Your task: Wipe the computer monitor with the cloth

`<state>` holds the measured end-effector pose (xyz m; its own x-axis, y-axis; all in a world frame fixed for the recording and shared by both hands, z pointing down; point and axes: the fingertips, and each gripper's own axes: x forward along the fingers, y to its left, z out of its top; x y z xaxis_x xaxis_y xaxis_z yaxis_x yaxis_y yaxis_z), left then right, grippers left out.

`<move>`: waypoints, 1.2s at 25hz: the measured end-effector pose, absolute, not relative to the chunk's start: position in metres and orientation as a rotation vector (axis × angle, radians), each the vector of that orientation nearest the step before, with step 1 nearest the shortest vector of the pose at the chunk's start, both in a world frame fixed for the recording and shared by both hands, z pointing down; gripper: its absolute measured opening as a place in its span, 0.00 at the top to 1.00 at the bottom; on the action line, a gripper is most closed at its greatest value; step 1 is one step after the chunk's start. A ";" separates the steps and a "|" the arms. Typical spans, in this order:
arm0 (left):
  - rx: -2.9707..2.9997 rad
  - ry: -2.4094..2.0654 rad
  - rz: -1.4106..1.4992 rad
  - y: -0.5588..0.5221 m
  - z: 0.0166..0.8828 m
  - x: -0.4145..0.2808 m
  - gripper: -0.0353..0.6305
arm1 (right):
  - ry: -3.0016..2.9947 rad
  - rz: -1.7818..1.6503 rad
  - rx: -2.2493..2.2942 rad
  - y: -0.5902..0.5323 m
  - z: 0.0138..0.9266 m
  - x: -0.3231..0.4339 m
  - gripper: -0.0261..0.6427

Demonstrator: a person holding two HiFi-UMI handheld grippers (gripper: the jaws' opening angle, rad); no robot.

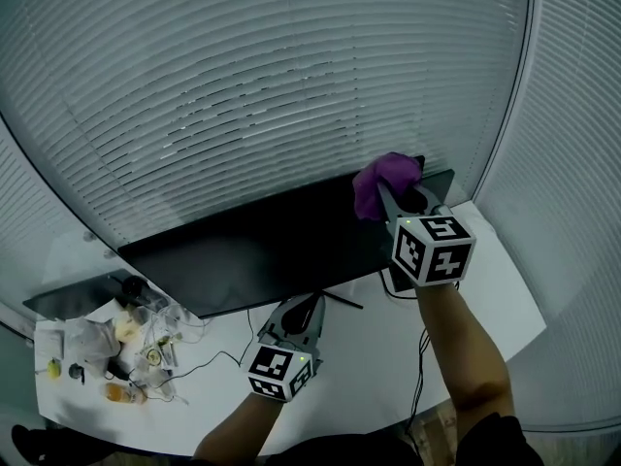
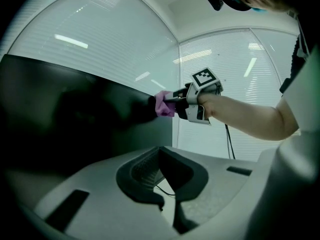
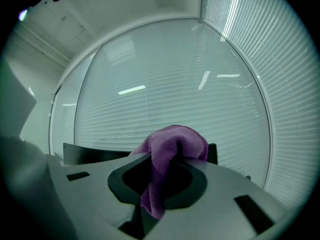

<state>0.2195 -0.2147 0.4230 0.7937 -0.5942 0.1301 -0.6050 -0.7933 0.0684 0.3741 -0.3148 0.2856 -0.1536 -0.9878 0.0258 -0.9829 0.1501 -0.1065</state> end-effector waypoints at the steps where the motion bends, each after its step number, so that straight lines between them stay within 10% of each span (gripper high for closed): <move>1: 2.874 -0.962 0.160 -0.213 0.423 0.225 0.94 | 2.332 -0.158 -2.013 -0.314 0.285 0.384 0.87; 30: 2.945 -0.886 0.227 -0.176 0.418 0.303 0.94 | 2.257 -0.269 -2.022 -0.296 0.295 0.487 0.87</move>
<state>0.3030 -0.1760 0.4180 0.8241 -0.5443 0.1568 -0.5527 -0.8333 0.0127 0.4871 -0.2963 0.2947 -0.1139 -0.9925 0.0435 -0.9750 0.1032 -0.1969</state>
